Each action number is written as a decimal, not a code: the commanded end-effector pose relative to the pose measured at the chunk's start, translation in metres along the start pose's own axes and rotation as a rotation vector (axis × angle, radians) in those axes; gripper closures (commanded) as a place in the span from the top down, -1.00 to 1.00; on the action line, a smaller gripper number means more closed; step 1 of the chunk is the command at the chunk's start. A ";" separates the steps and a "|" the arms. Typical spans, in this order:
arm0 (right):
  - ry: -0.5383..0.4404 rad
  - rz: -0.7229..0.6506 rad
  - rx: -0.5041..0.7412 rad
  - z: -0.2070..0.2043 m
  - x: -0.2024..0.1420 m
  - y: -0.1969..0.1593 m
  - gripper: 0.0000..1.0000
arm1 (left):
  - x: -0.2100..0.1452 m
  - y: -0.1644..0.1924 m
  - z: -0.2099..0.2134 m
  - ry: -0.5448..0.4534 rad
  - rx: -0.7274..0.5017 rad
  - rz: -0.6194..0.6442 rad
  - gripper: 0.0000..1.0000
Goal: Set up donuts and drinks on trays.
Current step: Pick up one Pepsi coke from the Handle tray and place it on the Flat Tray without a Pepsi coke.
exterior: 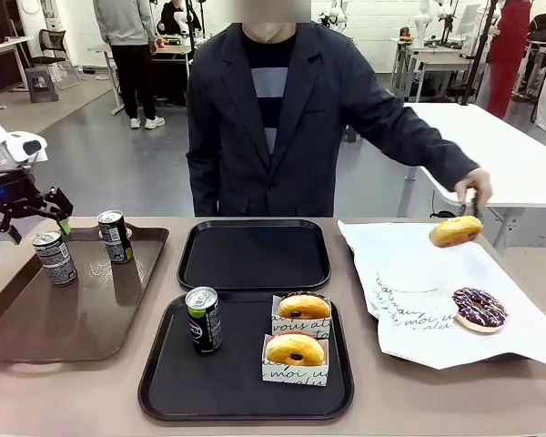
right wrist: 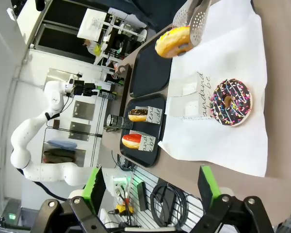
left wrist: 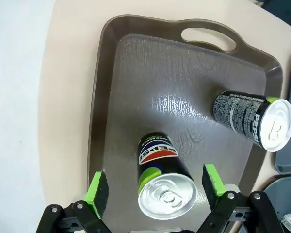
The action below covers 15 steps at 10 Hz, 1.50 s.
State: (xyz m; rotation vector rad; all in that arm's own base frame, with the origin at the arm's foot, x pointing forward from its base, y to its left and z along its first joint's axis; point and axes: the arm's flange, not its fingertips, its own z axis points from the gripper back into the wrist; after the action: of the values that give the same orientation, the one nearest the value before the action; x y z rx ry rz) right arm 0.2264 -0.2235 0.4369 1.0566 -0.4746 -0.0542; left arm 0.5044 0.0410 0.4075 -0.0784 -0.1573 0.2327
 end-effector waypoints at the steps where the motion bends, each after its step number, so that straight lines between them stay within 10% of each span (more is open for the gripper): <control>1: -0.017 0.017 0.023 0.000 0.002 -0.001 1.00 | 0.009 -0.010 -0.004 -0.003 0.036 0.023 1.00; 15: -0.017 0.017 0.023 0.000 0.002 -0.001 1.00 | -0.010 -0.019 -0.036 0.067 0.120 -0.009 1.00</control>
State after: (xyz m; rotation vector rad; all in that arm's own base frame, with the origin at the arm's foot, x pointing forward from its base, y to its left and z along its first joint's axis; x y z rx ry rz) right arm 0.2263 -0.2235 0.4369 1.0565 -0.4747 -0.0542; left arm 0.5005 0.0201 0.3730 0.0134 -0.0693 0.2033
